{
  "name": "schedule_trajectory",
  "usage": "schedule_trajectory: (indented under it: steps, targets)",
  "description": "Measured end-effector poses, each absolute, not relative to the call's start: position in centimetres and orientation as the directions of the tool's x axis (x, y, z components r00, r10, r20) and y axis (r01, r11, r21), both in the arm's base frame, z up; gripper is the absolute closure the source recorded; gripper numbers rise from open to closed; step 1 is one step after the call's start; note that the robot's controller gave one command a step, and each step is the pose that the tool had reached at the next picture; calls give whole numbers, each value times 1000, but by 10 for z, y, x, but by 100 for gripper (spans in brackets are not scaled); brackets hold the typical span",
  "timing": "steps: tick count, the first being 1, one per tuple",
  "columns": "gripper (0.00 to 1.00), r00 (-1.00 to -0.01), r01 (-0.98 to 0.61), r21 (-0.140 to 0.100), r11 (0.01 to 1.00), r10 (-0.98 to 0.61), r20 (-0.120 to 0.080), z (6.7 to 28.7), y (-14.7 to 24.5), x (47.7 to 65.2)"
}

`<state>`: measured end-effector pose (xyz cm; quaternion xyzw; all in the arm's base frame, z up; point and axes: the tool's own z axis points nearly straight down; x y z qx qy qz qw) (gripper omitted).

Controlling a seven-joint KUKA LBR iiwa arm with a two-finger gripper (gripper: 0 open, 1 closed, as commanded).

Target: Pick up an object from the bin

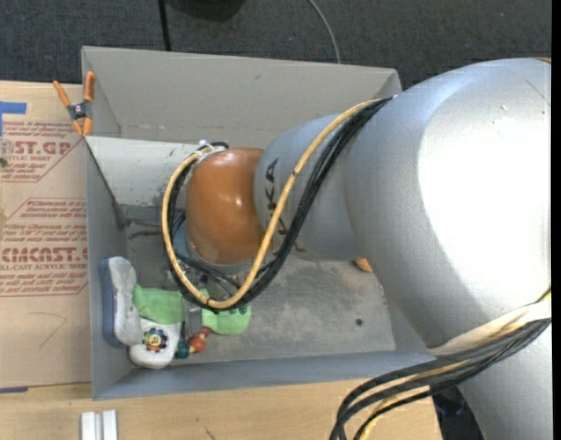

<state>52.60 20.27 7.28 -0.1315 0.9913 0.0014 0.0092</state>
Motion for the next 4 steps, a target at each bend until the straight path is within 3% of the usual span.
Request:
schedule_trajectory:
  steps: [1,2,3,4]
  targets:
    - [100,-964,-265,-1,964,-265,-18,73,204,527]
    - [100,-813,-582,-23,813,-582,-12,73,236,533]
    - [100,-813,-582,-18,813,-582,-14,73,238,532]
    - [100,-810,-587,-18,810,-587,-9,119,244,530]
